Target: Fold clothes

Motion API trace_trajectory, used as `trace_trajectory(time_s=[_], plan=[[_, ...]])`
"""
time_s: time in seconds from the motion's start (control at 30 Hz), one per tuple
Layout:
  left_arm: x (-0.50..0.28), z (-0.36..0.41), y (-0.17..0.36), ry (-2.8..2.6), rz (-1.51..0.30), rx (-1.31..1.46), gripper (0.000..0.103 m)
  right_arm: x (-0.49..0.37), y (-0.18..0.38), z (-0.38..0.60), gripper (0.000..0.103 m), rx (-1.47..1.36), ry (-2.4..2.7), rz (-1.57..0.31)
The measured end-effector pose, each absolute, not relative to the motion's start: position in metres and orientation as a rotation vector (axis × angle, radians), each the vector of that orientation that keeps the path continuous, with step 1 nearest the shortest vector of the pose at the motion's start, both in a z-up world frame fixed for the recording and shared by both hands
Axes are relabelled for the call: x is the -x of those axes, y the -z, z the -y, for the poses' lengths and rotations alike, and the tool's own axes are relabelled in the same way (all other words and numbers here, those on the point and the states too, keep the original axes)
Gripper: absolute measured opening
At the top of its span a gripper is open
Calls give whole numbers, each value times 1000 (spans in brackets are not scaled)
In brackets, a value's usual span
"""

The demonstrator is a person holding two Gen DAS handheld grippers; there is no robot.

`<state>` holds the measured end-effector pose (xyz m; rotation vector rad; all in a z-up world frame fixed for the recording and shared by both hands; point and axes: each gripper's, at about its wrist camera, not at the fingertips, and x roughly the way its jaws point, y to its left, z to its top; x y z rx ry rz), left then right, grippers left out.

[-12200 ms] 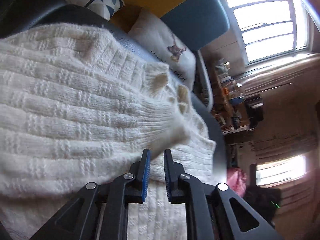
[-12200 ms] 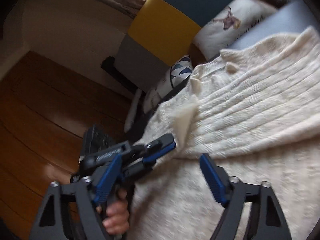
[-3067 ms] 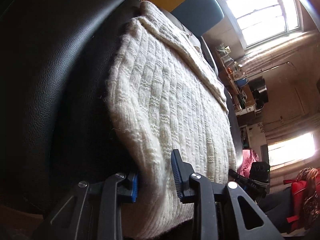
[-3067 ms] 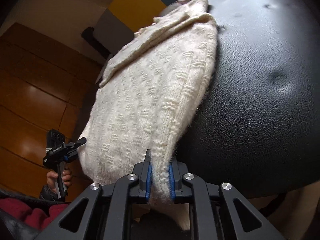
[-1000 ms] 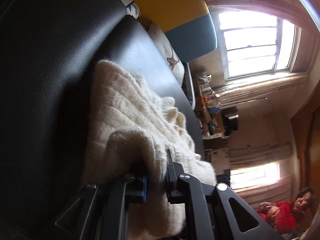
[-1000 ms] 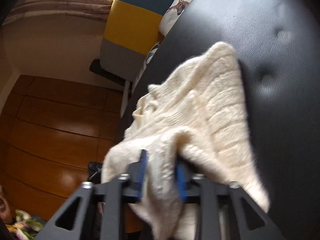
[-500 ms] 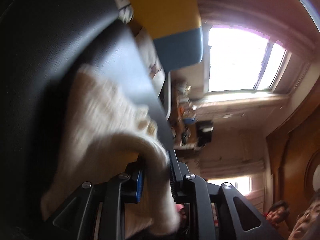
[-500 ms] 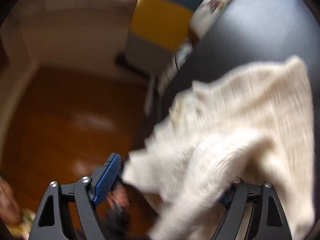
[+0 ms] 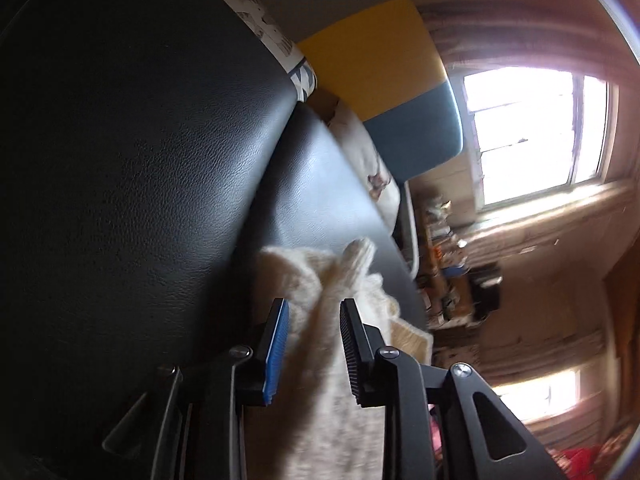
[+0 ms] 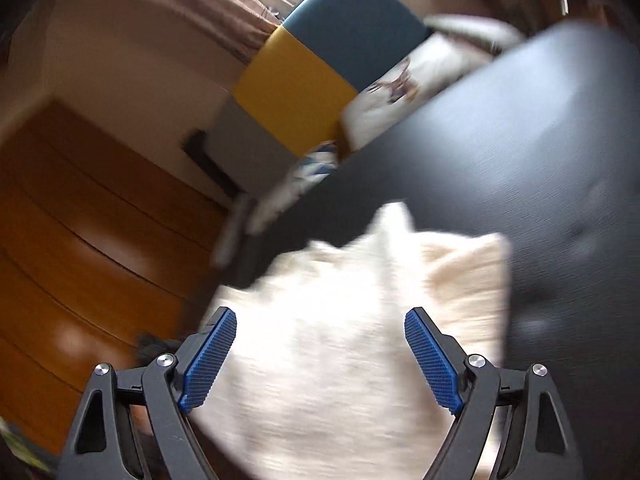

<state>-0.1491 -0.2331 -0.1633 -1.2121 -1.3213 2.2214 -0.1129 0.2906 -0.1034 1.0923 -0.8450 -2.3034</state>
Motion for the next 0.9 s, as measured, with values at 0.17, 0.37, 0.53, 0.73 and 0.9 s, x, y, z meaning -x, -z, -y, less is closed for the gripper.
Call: trace_trajectory(time_s=[0.17,0.37,0.53,0.73,0.9], plan=[[161,211,157,-2283,1103,1237,29,122,108,-289,84,-1196,2525,499],[164,179,141,-2325,768,1301,33,139,128,-275,53,-1333,2518,206],[154,157,132,-2358,496,1345,22,147,136,-252,21,-1371,2546,-16],[123,173,103,-2438,587,1180,9,129,121,-224,8,-1322,2604,-611],[131,190,138,-2470,698,1371,10,150,141,-254,8,-1449,2667,-379]])
